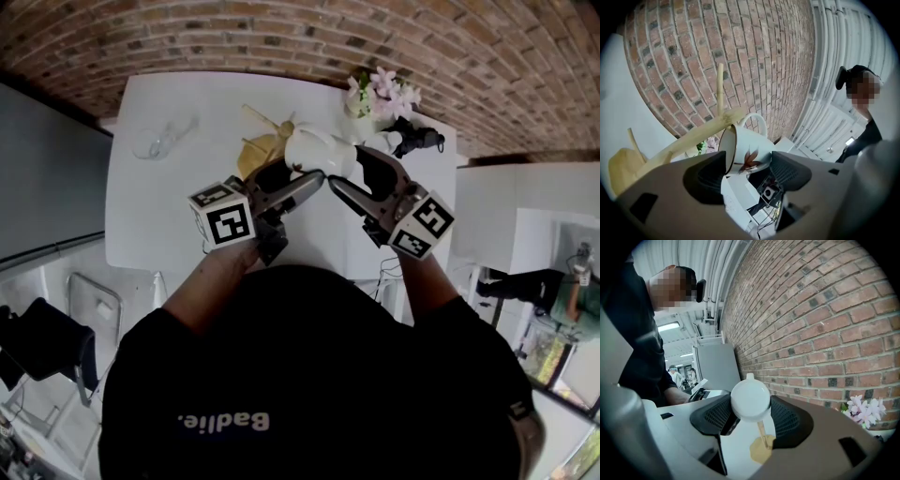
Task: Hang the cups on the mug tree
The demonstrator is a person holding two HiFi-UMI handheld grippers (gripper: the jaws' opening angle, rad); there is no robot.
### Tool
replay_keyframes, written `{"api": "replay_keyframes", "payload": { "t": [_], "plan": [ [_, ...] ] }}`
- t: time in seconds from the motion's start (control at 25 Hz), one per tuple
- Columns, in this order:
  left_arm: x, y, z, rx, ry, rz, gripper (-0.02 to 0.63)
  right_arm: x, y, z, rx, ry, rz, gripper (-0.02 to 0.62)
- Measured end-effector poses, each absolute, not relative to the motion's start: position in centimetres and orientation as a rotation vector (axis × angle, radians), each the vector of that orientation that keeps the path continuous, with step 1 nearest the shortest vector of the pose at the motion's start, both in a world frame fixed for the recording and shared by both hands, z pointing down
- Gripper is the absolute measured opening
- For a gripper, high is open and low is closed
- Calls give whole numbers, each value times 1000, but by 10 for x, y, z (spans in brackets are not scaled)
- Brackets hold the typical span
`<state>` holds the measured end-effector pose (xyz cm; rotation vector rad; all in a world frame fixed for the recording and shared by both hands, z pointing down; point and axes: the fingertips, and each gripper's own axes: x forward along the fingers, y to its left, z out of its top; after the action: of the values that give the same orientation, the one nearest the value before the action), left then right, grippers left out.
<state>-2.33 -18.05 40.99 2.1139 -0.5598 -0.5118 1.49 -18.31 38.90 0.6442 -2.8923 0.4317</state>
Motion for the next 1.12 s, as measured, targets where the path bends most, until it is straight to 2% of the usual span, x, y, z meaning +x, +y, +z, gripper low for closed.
{"api": "replay_keyframes", "payload": {
  "t": [0.2,1.12],
  "plan": [
    [-27,-182,411,2083,-583,-549,316,14,-180,394,641,-2877,404,288],
    [-33,-182,417,2068,-654,-520,322,17,-174,406,656,-2870,462,288]
  ]
}}
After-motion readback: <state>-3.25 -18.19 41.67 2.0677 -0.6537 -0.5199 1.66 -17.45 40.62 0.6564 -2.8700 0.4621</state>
